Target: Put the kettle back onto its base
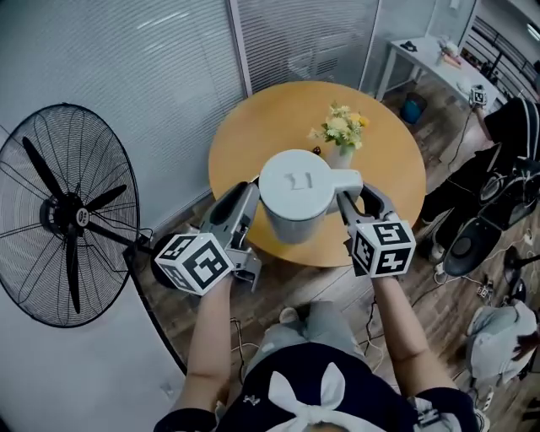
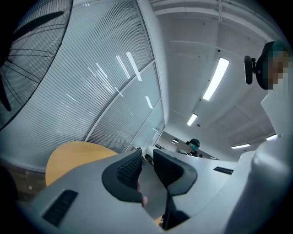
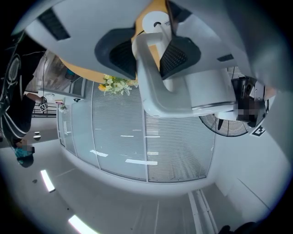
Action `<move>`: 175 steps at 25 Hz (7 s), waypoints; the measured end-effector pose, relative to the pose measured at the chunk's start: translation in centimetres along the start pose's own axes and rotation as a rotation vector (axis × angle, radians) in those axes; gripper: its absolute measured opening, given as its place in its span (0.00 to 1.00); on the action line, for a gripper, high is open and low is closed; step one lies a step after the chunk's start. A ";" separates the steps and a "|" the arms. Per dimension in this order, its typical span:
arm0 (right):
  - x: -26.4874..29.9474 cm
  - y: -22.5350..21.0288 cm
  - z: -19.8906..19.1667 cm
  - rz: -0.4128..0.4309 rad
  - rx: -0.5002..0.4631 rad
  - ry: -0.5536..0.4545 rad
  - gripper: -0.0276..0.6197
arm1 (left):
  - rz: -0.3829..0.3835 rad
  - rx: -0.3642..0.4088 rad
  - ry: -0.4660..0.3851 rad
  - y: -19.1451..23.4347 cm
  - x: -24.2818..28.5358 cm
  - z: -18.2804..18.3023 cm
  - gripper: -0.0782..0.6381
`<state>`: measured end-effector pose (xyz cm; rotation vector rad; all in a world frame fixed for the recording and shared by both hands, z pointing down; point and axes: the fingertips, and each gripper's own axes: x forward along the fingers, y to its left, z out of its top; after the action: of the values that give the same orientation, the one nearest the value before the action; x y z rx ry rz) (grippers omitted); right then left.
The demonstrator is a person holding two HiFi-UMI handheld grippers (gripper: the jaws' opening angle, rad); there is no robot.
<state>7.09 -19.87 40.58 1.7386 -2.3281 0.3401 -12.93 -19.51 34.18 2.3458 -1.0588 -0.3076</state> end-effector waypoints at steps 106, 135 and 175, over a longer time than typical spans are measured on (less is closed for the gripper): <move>10.4 -4.6 -10.3 0.130 0.016 0.297 0.30 | 0.241 -0.087 0.193 9.5 7.1 -9.2 0.22; 10.8 -4.6 -13.7 0.142 0.001 0.369 0.31 | 0.308 -0.102 0.259 11.5 6.7 -12.6 0.21; 11.2 -4.3 -16.1 0.125 -0.006 0.367 0.32 | 0.333 -0.063 0.246 12.7 6.2 -14.5 0.20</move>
<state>8.69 -26.28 59.54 1.3910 -2.1669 0.6153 -10.74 -25.48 53.42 2.0435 -1.2682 0.0705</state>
